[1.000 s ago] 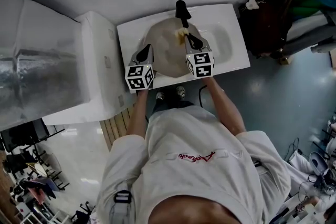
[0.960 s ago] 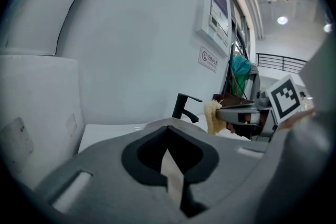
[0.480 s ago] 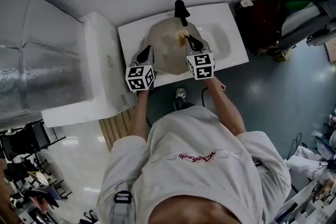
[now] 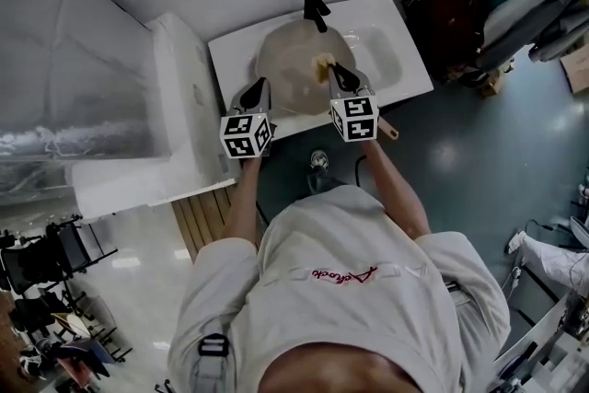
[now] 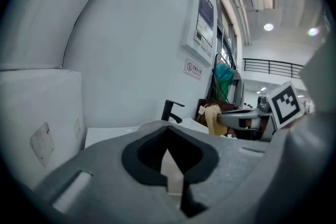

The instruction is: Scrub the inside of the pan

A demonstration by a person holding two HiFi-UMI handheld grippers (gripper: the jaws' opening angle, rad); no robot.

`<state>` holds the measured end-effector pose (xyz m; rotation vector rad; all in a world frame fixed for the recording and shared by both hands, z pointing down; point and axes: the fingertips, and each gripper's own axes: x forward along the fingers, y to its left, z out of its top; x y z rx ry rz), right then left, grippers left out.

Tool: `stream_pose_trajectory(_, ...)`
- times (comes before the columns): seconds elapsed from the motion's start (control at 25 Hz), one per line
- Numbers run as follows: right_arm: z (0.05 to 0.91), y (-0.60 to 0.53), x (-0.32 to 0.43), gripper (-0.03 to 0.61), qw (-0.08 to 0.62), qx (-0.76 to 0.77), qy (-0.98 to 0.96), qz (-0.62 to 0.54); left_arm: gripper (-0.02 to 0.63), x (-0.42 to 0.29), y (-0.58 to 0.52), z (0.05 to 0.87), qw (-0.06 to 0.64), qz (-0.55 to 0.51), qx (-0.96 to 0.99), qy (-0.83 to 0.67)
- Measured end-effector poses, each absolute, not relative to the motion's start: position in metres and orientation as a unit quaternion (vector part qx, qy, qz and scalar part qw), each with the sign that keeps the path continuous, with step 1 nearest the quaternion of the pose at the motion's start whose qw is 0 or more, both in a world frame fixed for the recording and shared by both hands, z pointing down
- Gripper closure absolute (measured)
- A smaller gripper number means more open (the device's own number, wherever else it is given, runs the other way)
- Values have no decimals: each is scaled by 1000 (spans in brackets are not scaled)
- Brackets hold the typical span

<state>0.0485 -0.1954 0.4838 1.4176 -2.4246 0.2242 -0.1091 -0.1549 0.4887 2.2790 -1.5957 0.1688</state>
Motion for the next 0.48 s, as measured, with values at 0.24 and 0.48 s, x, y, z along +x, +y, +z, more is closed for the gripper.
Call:
stream_pose_trajectory(0.24, 471, -173, 52, 548, 151, 511, -844, 67, 614, -109, -137, 478, 158, 57, 811, -560)
stream_pose_trajectory(0.48, 462, -147, 61, 548, 139, 522, -839, 62, 614, -108, -117, 465, 144, 53, 814, -561)
